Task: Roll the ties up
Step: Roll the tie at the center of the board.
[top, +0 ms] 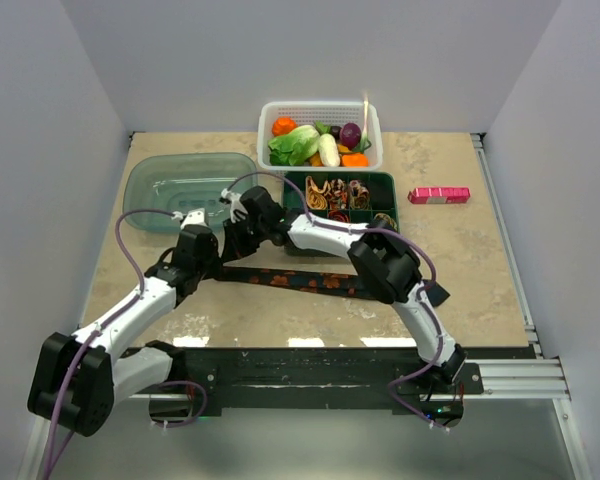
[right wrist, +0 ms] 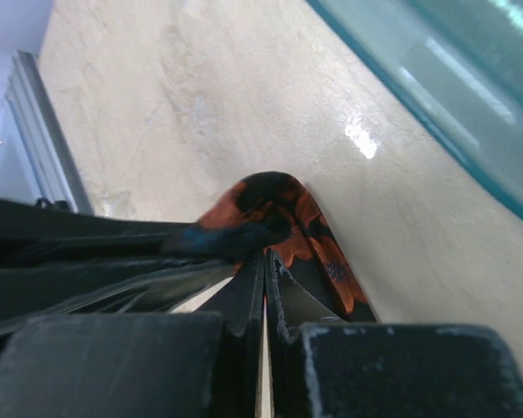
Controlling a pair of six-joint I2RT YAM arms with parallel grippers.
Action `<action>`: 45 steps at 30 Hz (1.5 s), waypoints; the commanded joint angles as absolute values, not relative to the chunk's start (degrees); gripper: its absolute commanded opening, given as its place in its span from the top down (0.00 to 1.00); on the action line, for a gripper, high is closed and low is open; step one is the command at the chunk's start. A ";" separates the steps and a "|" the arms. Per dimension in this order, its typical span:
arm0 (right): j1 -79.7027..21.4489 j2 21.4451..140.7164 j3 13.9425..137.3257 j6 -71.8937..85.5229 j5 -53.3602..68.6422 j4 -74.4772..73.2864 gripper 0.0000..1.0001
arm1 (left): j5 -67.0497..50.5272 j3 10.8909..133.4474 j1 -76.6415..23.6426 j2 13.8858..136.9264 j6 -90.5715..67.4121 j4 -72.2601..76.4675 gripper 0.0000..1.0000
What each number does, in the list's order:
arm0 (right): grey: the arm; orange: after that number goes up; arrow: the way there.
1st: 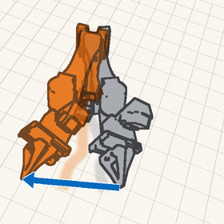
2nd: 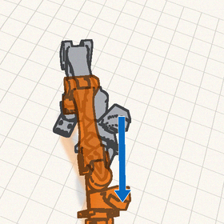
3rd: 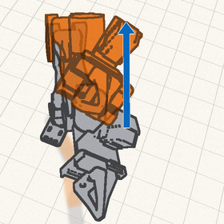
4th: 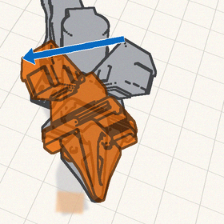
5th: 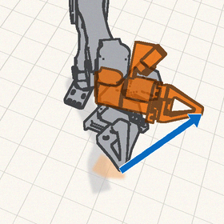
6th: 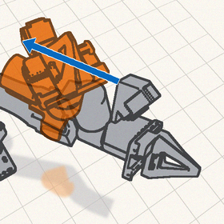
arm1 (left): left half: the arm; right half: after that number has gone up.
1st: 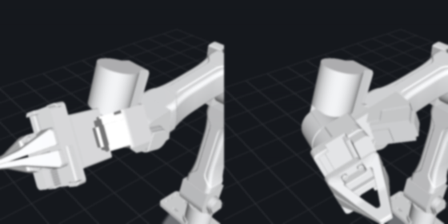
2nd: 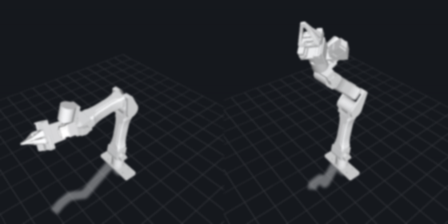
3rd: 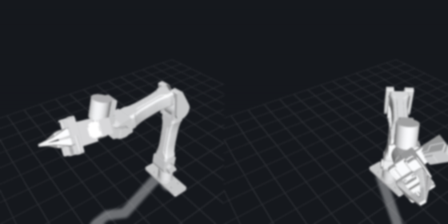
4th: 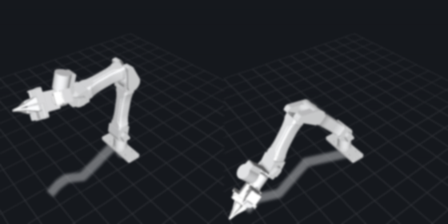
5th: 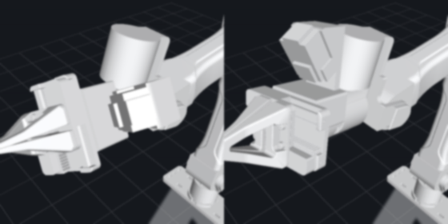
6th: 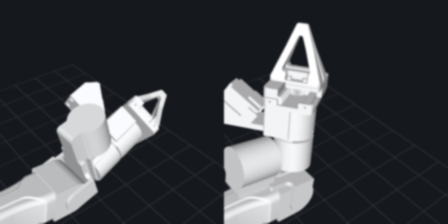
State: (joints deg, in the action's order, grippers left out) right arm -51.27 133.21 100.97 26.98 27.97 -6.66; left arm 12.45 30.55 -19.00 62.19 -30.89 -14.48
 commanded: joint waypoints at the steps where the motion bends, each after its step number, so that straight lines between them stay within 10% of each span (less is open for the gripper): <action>1: -49.05 125.16 99.94 24.96 25.58 -7.03 1.00 | 16.00 32.08 -21.09 62.66 -30.94 -14.41 1.00; 38: -45.00 117.69 90.62 21.97 21.88 -10.20 1.00 | 23.90 37.00 -38.05 79.01 -35.59 -15.82 1.00; 45: -45.09 117.07 89.38 22.06 22.67 -9.14 1.00 | 25.49 36.21 -40.86 77.61 -36.47 -15.12 0.74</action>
State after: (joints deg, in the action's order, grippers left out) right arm -44.99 120.14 89.80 22.85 22.00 -10.74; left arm 24.40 36.53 -39.29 78.22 -34.13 -16.36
